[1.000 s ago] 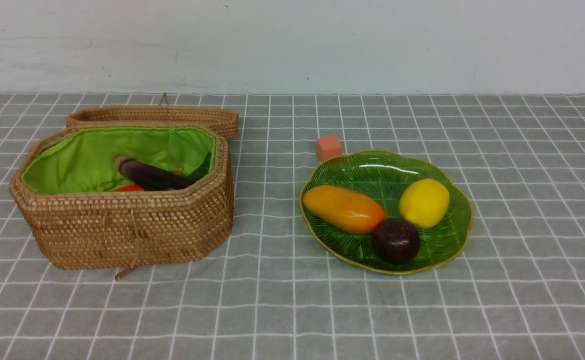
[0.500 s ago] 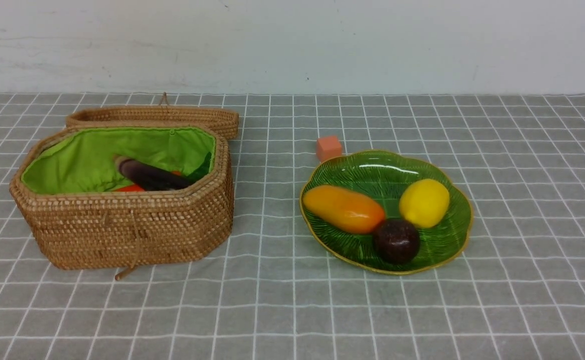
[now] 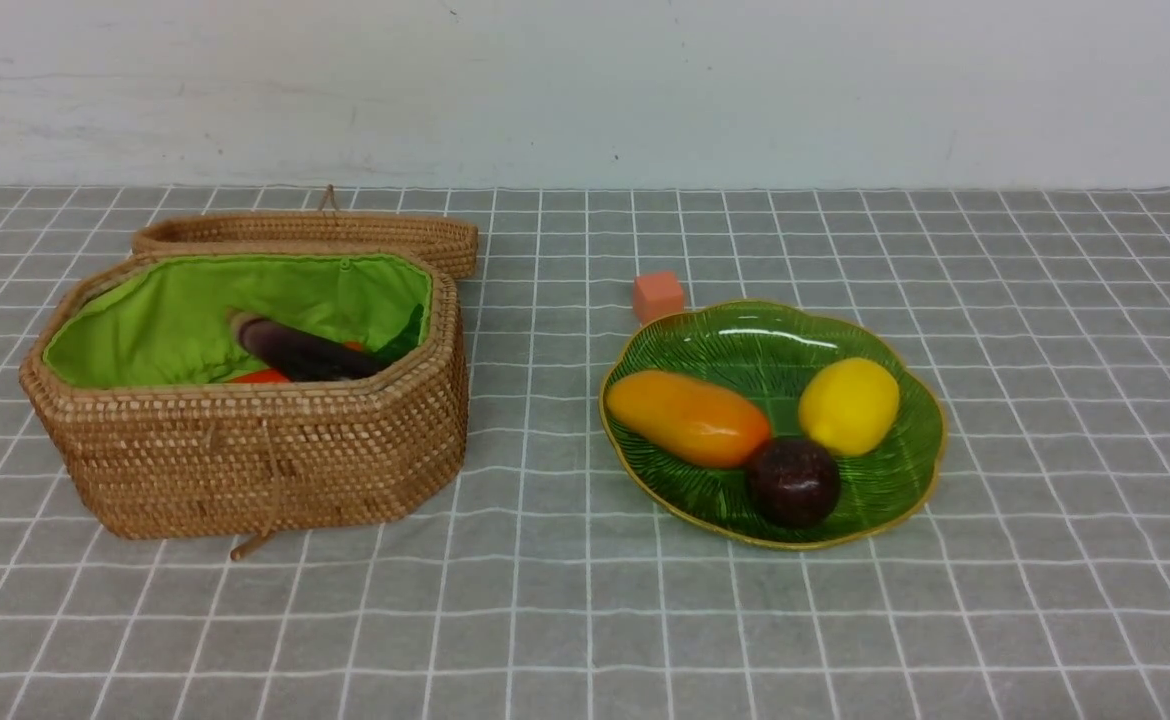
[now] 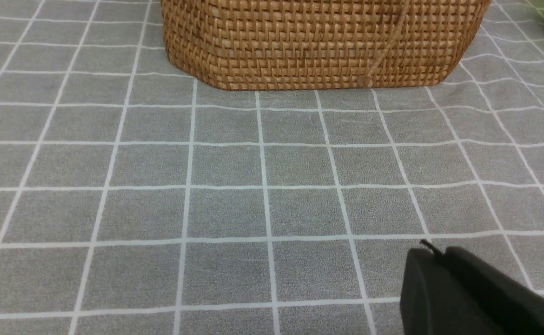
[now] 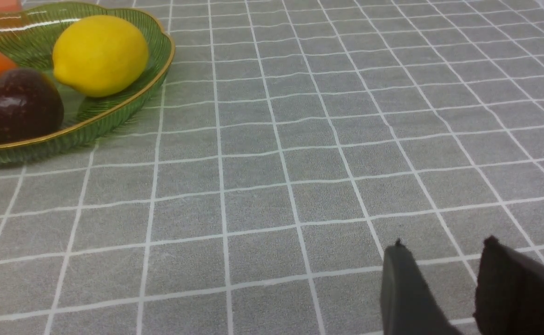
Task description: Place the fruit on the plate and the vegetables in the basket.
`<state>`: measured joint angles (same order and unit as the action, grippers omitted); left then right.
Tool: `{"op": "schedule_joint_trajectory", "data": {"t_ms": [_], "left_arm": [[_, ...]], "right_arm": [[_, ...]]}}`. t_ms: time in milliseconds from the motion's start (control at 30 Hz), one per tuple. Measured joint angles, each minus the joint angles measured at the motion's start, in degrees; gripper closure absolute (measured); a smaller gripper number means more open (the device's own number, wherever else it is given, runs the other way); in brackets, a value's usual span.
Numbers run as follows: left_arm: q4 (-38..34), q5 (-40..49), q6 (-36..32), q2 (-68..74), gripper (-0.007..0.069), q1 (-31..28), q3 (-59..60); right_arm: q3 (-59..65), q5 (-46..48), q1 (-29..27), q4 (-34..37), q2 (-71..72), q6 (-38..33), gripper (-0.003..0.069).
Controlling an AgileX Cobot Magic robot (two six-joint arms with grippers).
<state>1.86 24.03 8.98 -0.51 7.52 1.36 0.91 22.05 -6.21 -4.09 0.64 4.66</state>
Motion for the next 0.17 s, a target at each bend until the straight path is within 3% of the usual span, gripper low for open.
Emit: {"op": "schedule_joint_trajectory", "data": {"t_ms": [167], "left_arm": [[0.0,0.0,0.0,0.0,0.0599,0.0,0.0]], "right_arm": [[0.0,0.0,0.0,0.0,0.0,0.0,0.0418]]}}
